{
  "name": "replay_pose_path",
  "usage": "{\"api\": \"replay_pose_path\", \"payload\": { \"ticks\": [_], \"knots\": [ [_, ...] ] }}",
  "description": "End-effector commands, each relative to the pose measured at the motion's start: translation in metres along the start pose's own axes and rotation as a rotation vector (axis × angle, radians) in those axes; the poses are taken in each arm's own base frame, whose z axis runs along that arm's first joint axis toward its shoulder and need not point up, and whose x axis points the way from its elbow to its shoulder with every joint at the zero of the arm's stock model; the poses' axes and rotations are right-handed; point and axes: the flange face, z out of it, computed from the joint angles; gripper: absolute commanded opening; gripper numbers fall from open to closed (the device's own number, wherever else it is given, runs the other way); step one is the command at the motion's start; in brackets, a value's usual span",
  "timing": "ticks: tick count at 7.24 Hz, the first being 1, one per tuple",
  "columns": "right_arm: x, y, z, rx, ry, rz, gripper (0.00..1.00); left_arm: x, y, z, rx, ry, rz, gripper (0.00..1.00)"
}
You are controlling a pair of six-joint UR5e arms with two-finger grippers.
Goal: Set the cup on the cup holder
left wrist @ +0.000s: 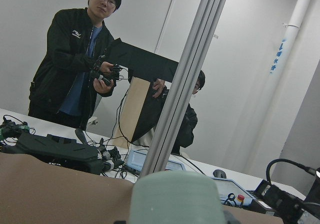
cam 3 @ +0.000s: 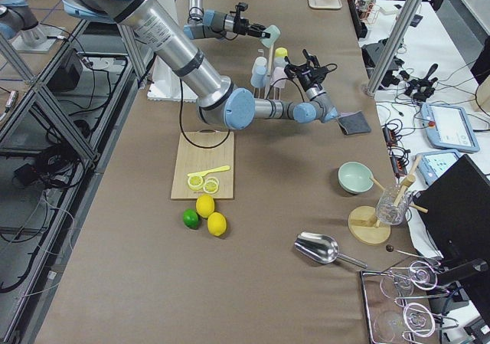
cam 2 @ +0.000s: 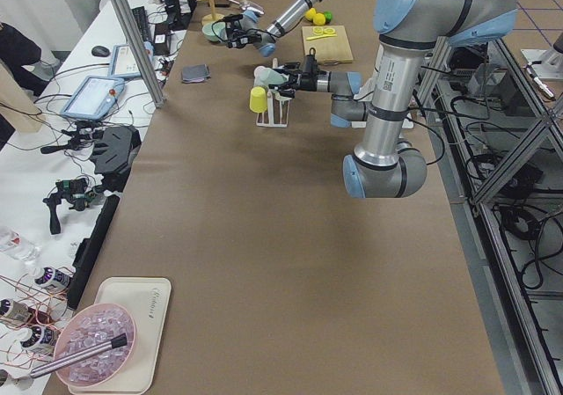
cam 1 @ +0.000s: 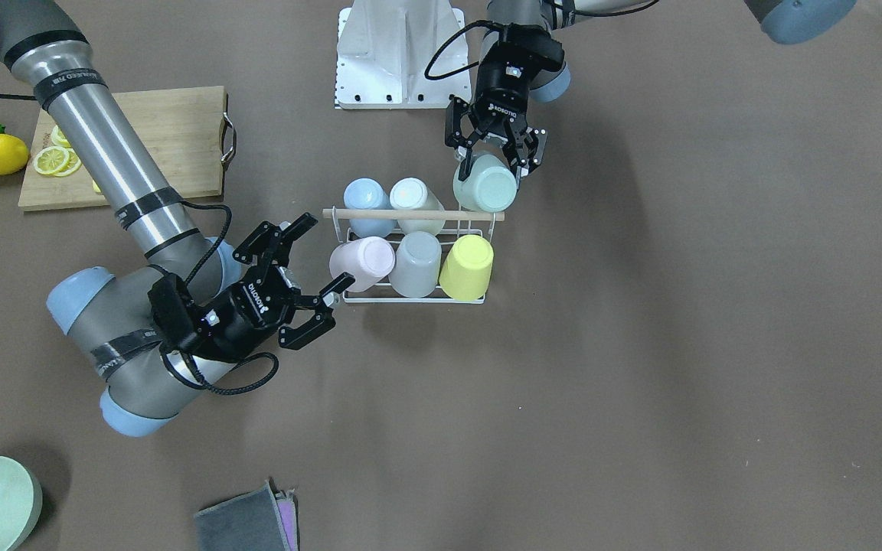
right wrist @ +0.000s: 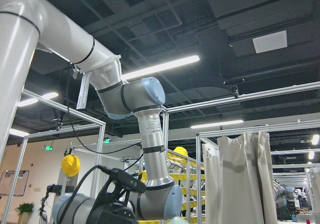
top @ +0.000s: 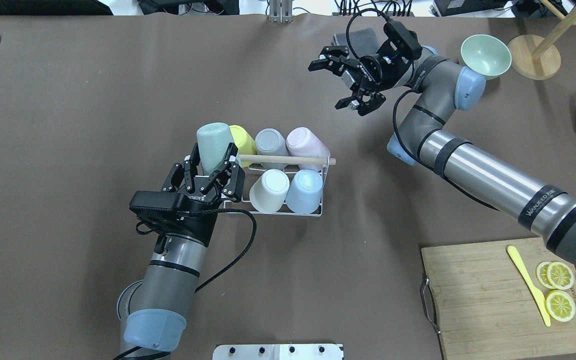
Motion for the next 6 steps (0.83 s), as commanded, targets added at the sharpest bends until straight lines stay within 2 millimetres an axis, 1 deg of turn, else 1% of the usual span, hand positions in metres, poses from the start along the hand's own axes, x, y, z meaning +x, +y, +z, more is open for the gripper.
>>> {"api": "replay_pose_path", "payload": {
  "ticks": [1, 2, 3, 4, 5, 6],
  "knots": [
    [0.001, -0.061, -0.069, 0.047, 0.154, 0.295, 0.98, 0.008, 0.009, -0.002, -0.01, 0.004, 0.001, 0.0],
    [-0.001, -0.081, -0.091, 0.082, 0.246, 0.504, 0.99, 0.009, 0.013, -0.006, -0.019, 0.008, 0.004, 0.0],
    [-0.003, -0.107, -0.106, 0.147, 0.313, 0.757, 0.99, 0.007, 0.015, -0.007, -0.02, 0.006, 0.009, 0.0],
    [0.0, -0.132, -0.112, 0.214, 0.402, 1.041, 0.99, 0.006, 0.018, -0.008, -0.024, 0.007, 0.012, 0.0],
    [-0.014, -0.131, -0.126, 0.277, 0.537, 1.294, 0.99, 0.004, 0.018, -0.008, -0.022, 0.004, 0.017, 0.0],
    [-0.041, -0.132, -0.144, 0.308, 0.662, 1.598, 0.99, 0.002, 0.018, -0.007, -0.021, 0.002, 0.022, 0.13]
  ]
}}
